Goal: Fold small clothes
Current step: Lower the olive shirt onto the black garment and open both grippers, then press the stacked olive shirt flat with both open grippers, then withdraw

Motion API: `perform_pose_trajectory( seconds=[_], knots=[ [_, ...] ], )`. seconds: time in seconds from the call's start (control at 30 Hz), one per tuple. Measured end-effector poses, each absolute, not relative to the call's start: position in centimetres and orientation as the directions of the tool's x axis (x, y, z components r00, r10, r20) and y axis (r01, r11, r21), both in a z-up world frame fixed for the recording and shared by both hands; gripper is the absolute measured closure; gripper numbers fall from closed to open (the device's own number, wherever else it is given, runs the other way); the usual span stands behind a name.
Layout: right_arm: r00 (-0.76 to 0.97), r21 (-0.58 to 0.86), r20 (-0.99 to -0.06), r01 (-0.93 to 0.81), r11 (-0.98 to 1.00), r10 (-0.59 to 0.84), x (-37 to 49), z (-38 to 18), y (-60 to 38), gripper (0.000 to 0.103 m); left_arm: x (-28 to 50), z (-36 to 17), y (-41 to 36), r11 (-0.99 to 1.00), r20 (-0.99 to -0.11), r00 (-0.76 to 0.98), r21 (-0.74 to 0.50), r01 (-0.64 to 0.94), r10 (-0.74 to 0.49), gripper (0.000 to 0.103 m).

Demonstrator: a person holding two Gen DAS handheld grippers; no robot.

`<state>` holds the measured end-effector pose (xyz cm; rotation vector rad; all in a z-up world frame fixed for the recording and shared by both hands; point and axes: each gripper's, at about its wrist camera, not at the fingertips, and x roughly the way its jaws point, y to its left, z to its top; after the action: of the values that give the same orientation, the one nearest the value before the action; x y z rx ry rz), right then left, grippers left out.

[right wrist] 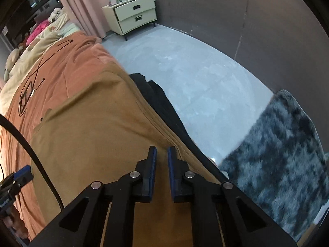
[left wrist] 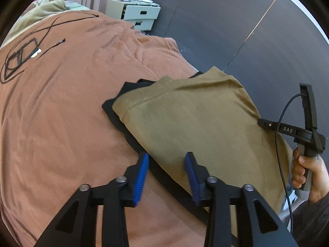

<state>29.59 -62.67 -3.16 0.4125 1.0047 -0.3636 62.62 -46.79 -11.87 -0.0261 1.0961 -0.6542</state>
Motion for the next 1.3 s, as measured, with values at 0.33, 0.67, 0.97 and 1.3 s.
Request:
perform_pose_trajectory(
  seconds=[0.33, 0.67, 0.97, 1.3],
  knots=[
    [0.475, 0.115, -0.871, 0.446, 0.888, -0.125, 24.9, -1.7, -61.2, 0.096, 58.5, -11.4, -48.8, 0.788, -0.820, 0.251, -0.335, 0.516, -0.514, 0.045],
    [0.452, 0.086, -0.880, 0.450, 0.889, -0.144, 19.5, -1.3, -60.7, 0.096, 54.5, -11.4, -50.7, 0.774, -0.839, 0.219, -0.316, 0.549, -0.498, 0.032],
    [0.564, 0.091, -0.812, 0.372, 0.924, -0.148, 16.1, 1.2, -56.0, 0.076, 51.1, -12.1, -52.6, 0.765, -0.847, 0.189, -0.325, 0.556, -0.497, 0.026],
    [0.566, 0.063, -0.811, 0.337, 0.940, -0.149, 15.3, -2.1, -53.0, 0.058, 49.1, -14.3, -53.6, 0.777, -0.870, 0.181, -0.293, 0.558, -0.458, 0.018]
  ],
)
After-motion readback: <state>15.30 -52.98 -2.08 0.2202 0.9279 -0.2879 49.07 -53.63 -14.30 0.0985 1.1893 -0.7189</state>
